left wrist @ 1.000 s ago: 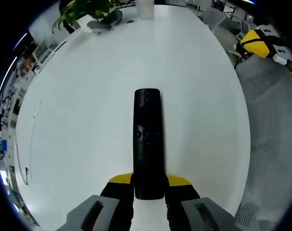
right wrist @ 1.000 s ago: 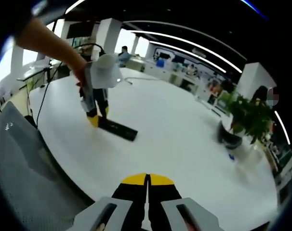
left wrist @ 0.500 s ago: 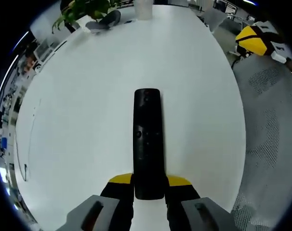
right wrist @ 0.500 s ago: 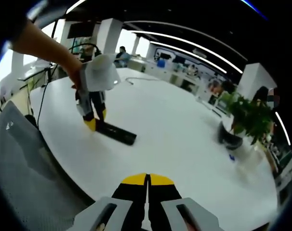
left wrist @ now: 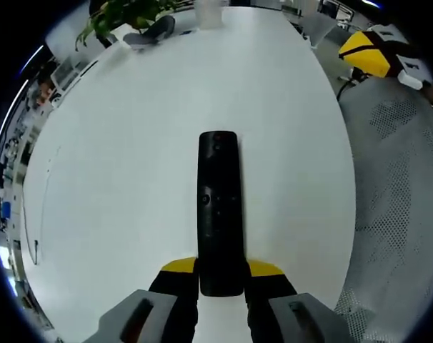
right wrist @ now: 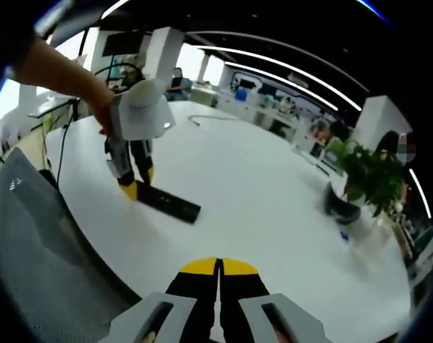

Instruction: Press the specified remote control buttons in sequence, fully releasing each button before pressing the next.

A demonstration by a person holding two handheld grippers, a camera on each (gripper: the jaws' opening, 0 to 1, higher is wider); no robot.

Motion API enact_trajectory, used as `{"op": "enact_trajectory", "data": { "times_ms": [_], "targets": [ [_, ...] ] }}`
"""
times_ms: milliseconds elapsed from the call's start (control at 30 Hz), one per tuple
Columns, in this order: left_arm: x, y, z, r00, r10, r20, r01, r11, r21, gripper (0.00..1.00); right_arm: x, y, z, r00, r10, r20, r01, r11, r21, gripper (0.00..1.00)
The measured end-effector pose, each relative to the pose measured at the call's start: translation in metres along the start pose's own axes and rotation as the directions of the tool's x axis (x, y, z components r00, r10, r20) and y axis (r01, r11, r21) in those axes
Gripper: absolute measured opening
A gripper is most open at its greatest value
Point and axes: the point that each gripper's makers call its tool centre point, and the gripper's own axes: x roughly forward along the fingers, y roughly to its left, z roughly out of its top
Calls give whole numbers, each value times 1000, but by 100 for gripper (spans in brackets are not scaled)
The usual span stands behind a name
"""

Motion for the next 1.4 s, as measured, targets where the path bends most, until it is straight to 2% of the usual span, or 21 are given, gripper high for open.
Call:
{"op": "enact_trajectory", "data": {
  "times_ms": [367, 967, 1400],
  "targets": [
    [0, -11, 0, 1000, 3, -10, -3, 1000, -6, 23, 1, 0, -1, 1000, -2, -3, 2, 1000, -6, 0],
    [-1, -18, 0, 1000, 19, -18, -19, 1000, 2, 23, 1, 0, -1, 1000, -2, -6, 2, 1000, -9, 0],
    [-1, -39, 0, 1000, 8, -12, -8, 1000, 4, 23, 1, 3, -1, 1000, 10, -8, -10, 1000, -20, 0]
  ]
}}
